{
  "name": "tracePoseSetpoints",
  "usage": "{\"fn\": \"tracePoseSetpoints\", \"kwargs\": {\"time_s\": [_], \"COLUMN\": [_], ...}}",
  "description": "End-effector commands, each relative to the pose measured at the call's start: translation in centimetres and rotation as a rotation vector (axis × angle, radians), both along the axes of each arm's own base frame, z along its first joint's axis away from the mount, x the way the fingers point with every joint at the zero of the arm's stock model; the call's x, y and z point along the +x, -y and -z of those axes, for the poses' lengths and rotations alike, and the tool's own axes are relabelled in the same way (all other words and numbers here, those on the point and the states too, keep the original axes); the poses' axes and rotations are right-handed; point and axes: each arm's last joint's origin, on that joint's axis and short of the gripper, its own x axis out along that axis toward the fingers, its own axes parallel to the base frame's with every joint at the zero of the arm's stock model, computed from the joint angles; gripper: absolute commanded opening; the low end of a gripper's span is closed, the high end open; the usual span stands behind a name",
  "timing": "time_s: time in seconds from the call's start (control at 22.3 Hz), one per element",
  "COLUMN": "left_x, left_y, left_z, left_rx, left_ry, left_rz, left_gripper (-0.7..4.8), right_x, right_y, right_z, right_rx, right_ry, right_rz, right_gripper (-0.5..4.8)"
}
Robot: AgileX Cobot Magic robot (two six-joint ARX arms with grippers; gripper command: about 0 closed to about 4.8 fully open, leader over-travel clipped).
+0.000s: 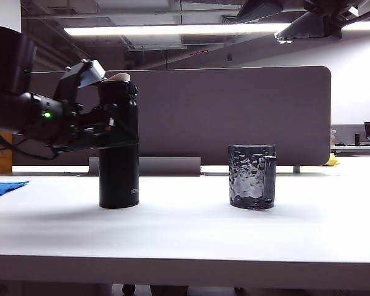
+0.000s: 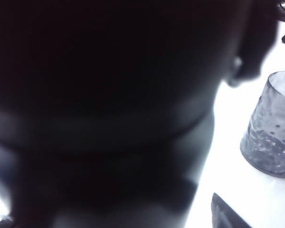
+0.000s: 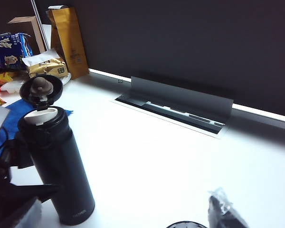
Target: Pick up the black thermos, pour some water into the cup, then place the black thermos back on the table.
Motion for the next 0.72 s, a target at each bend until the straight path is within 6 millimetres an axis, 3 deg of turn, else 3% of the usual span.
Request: {"fn": "tracePoseSetpoints", "kwargs": {"time_s": [0.04, 0.58, 0.72], "left_x": [0.6, 1.3, 1.3], "left_y": [0.4, 0.4, 0.5], "left_z": [-0.1, 0.9, 0.9], "left_rx": [-0.002, 0.0, 0.0], "left_ry": [0.028, 0.017, 0.021], "left_rz": [-0.005, -0.038, -0.037], "left_gripper": [4.79, 4.79, 1.88], "right_x": [0.0, 0.0, -0.1], "right_y": [0.0, 0.0, 0.0], "right_z": [-0.3, 0.1, 0.3], "right_rx": [0.004, -0.01, -0.018], "right_ry": [0.016, -0.015, -0.033], "right_rz": [0.0, 0.0, -0.003], "right_gripper": [4.79, 4.79, 4.79]}}
